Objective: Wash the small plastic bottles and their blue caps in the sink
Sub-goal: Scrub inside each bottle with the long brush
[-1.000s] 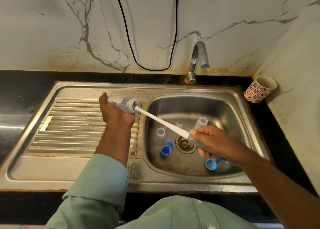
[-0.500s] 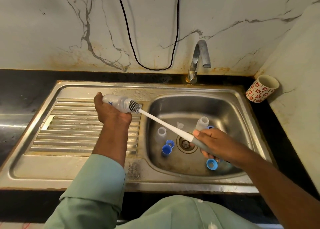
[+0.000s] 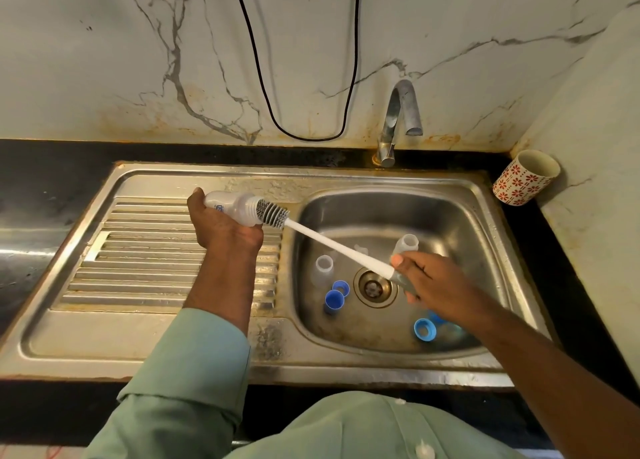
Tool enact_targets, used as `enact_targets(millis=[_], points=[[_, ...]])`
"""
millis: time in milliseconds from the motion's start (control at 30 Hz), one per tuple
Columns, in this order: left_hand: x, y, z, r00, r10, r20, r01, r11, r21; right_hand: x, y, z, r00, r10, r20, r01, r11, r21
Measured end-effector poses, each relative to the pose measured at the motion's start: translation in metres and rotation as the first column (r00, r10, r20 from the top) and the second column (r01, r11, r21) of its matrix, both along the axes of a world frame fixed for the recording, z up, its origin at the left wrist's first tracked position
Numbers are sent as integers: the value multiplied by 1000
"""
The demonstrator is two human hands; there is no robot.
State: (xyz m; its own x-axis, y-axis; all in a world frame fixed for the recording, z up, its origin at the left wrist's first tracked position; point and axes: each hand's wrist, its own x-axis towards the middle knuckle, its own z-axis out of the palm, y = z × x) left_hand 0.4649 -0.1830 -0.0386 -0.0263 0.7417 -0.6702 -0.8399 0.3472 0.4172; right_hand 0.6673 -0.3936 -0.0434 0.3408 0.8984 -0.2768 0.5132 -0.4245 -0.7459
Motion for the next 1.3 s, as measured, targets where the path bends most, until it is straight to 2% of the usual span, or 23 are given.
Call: enact_targets(millis=[67, 133, 233, 300, 367, 400, 433, 500, 567, 667, 733, 767, 800, 867, 900, 933, 967, 1000, 1067, 1100, 1167, 1300], points=[[-1, 2, -1, 999, 29, -22, -29, 1000, -7, 1, -2, 0, 998, 55, 39, -58, 995, 75], [-3, 5, -2, 996, 75, -44, -75, 997, 5, 2, -4, -3, 974, 97, 207, -124, 985, 119], [-3, 6, -2, 996, 84, -43, -82, 996, 30, 0, -3, -6, 955, 65, 289, -100, 989, 108], [-2, 4, -2, 997, 70, -33, -69, 997, 37, -2, 0, -12, 980, 47, 192, -54, 998, 30], [-1, 3, -3, 997, 64, -43, -63, 998, 24, -5, 1, -12, 999, 6, -34, -7, 1000, -23], [-1, 2, -3, 996, 65, -58, -65, 998, 14, -7, 0, -10, 996, 18, -89, -19, 1000, -14], [0, 2, -3, 994, 76, -79, -76, 997, 3, -8, -1, -8, 996, 50, -80, -49, 999, 20], [0, 3, -2, 985, 111, -132, -113, 993, -13, -7, -3, -2, 994, 105, 36, -107, 992, 72], [-2, 3, -1, 970, 119, -214, -122, 993, -1, -2, -5, 2, 952, 144, 270, -173, 981, 87], [0, 1, -2, 937, 47, -347, -16, 996, 91, 10, 1, 17, 774, 72, 630, -210, 966, 148], [3, -1, -4, 922, 18, -387, 32, 992, 123, 18, 7, 25, 654, 33, 756, -233, 959, 159], [4, -2, -3, 920, 16, -392, 38, 991, 131, 20, 9, 29, 672, 72, 737, -233, 965, 119], [5, -1, -2, 923, 16, -385, 42, 989, 142, 20, 10, 31, 754, 136, 643, -223, 973, 56], [5, -1, -1, 935, 23, -353, 48, 980, 192, 19, 11, 28, 949, 188, 253, -188, 982, -27], [5, -1, -1, 937, 34, -346, 45, 975, 218, 17, 11, 25, 986, 154, 68, -153, 988, -24], [6, -1, -1, 937, 51, -345, 34, 971, 235, 16, 11, 22, 991, 128, -28, -128, 992, -4], [5, -2, 0, 936, 69, -346, 18, 970, 242, 14, 9, 21, 992, 119, -35, -118, 993, 16], [4, -2, 0, 934, 83, -347, 4, 970, 243, 15, 8, 18, 990, 129, 61, -132, 991, 36], [3, -1, 0, 933, 95, -346, -9, 970, 243, 16, 8, 13, 915, 156, 372, -195, 978, 70], [2, -1, 0, 933, 96, -346, -11, 971, 240, 15, 8, 13, 886, 138, 442, -204, 973, 104], [2, -3, 0, 932, 94, -349, -12, 973, 229, 16, 8, 13, 896, 124, 426, -196, 972, 128], [4, -6, 2, 919, 103, -379, -21, 976, 215, 12, 12, 7, 936, 170, 308, -195, 979, 53]])
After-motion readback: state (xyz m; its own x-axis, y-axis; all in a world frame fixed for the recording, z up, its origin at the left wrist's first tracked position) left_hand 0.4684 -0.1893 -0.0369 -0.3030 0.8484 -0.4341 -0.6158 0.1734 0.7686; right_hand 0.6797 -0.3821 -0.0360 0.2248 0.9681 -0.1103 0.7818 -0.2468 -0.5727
